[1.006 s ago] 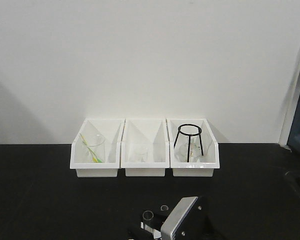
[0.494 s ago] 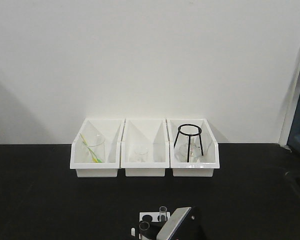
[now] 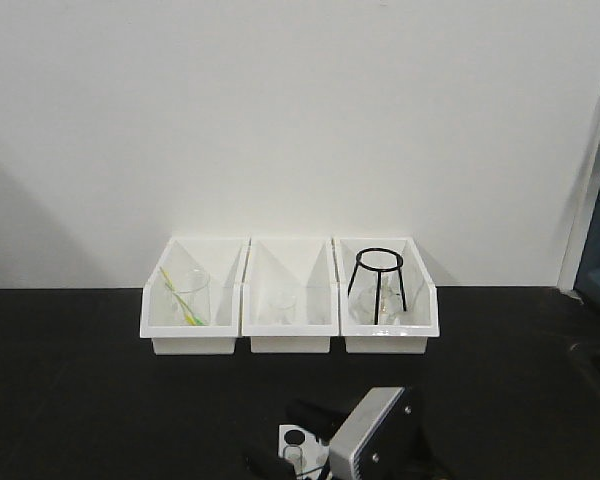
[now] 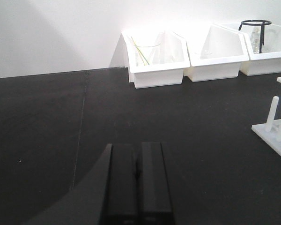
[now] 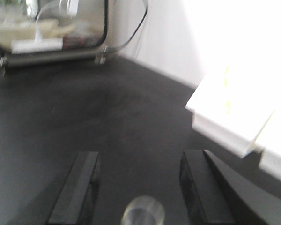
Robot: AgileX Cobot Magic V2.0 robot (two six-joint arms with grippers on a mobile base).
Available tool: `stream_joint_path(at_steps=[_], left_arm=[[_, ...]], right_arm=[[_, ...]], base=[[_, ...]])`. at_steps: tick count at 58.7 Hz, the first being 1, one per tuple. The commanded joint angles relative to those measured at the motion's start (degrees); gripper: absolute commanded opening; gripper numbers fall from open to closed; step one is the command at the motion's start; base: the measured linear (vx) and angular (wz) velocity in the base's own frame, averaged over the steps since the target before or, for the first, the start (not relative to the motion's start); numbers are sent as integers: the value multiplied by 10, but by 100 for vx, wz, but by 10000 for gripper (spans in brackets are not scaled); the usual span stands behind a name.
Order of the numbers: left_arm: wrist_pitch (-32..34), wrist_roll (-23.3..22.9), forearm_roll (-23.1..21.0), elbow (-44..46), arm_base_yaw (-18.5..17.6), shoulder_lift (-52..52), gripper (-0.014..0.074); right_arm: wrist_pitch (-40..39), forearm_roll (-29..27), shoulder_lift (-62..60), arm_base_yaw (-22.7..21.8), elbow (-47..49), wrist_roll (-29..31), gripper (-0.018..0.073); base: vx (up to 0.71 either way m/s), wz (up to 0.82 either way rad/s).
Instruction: Flip and reinsert test tube from rack
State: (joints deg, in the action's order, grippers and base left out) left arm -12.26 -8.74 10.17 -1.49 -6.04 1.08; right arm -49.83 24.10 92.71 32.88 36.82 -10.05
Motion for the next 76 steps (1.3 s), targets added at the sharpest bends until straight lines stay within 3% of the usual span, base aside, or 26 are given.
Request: stream_joint_path(at_steps=[1, 7, 18, 23, 28, 45, 68, 71, 76], left_arm=[[44, -5, -3, 2, 0, 4, -6], [44, -5, -3, 2, 0, 4, -6], [44, -5, -3, 2, 0, 4, -6], [44, -5, -3, 2, 0, 4, -6], [44, -5, -3, 2, 0, 4, -6], [44, -5, -3, 2, 0, 4, -6], [44, -5, -3, 2, 0, 4, -6], [44, -5, -3, 2, 0, 4, -6], [44, -5, -3, 2, 0, 4, -6]], right_arm=[[-4, -32, -81, -3, 15, -11, 455], [85, -34, -155, -3, 14, -29, 389], [290, -29, -302, -1, 13, -36, -17], [363, -30, -366, -1, 0, -58, -16], [385, -30, -425, -1, -36, -61, -15], [389, -30, -567, -1, -141, -58, -13], [406, -33, -596, -2, -171, -57, -13], [401, -42, -611, -10, -180, -53, -13], [398, -90, -656, -61, -217, -36, -13]], base=[[0, 0], [0, 0], [0, 0], [0, 0], [0, 0], [0, 0], [0, 0], [0, 0], [0, 0]])
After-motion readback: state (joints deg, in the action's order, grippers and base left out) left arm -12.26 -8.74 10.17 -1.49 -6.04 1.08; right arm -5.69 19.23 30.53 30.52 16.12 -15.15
